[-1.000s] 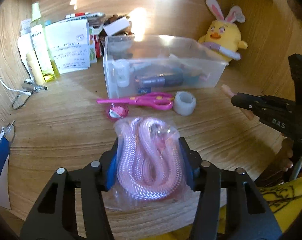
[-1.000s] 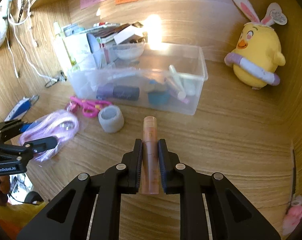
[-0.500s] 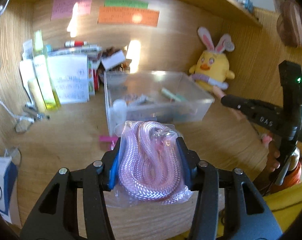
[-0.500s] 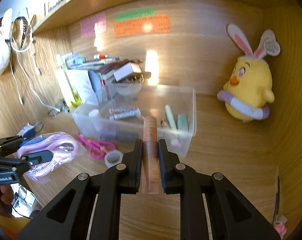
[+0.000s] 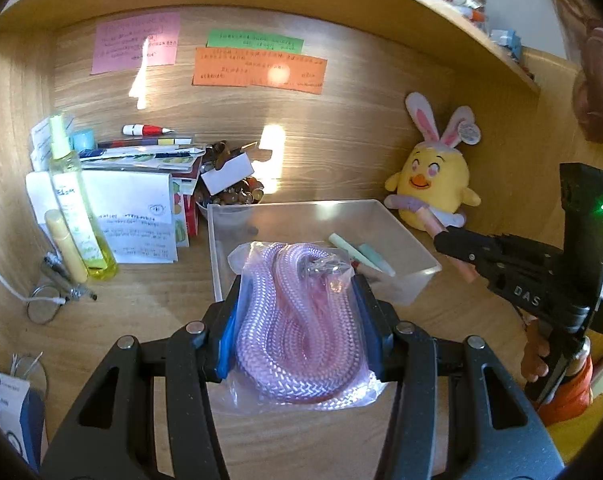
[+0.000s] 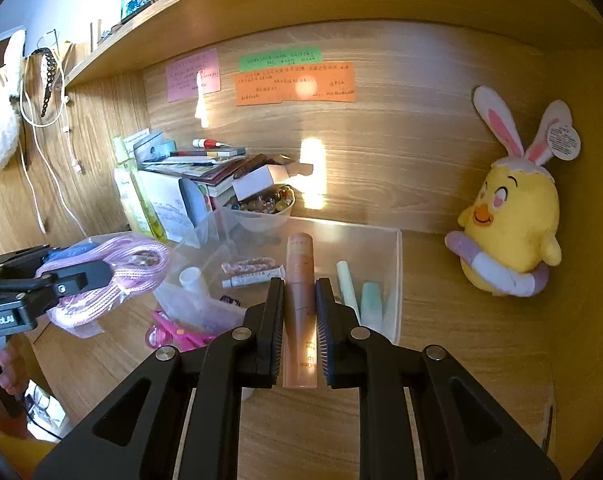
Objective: Organize objects
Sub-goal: 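Lower the rope bag into the box with the left tool while the right tool drops the stick in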
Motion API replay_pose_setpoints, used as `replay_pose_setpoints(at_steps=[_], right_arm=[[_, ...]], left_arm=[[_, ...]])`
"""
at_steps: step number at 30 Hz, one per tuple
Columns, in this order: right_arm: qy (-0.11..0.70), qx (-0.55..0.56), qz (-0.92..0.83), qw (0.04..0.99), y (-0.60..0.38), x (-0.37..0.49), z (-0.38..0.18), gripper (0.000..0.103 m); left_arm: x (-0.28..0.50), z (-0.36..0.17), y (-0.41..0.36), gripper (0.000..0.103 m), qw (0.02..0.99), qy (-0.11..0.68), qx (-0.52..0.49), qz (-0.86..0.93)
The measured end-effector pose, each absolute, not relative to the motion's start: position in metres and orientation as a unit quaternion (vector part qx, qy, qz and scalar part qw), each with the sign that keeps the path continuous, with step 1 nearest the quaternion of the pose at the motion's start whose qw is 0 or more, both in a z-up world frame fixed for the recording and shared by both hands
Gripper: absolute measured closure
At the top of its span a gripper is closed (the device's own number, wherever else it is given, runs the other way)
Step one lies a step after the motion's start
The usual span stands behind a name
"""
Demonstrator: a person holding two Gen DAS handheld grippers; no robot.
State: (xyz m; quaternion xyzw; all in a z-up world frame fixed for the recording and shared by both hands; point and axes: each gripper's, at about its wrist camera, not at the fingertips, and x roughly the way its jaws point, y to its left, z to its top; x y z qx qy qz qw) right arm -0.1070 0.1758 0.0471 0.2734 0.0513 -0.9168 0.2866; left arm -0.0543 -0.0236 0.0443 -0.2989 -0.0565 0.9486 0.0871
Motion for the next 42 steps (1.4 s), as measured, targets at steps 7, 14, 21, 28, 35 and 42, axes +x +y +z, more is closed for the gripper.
replay_pose_setpoints(at_steps=[7,14,21,28,35,42], right_arm=[[0.038,0.309,-0.9,0.304,0.16,-0.132,0.029,0.089],[0.048,0.349,-0.882,0.312,0.143,-0.153,0.006,0.089],[0.052,0.376,-0.871,0.311,0.132,-0.172,-0.008,0.089],[0.049,0.391,-0.866,0.308,0.131,-0.18,-0.016,0.089],[0.068,0.372,-0.877,0.296,0.133,-0.168,-0.008,0.08],[0.077,0.344,-0.89,0.289,0.14,-0.15,0.006,0.059]], left_arm=[[-0.095,0.029,-0.02,0.053,0.097,-0.06,-0.328,0.938],[-0.126,0.012,-0.015,0.053,0.11,-0.067,-0.358,0.925],[-0.15,-0.004,-0.013,0.053,0.103,-0.072,-0.385,0.914],[-0.156,-0.009,-0.019,0.051,0.107,-0.094,-0.389,0.91],[-0.144,0.005,-0.015,0.046,0.105,-0.079,-0.367,0.921],[-0.12,0.024,-0.012,0.031,0.089,-0.055,-0.334,0.937]])
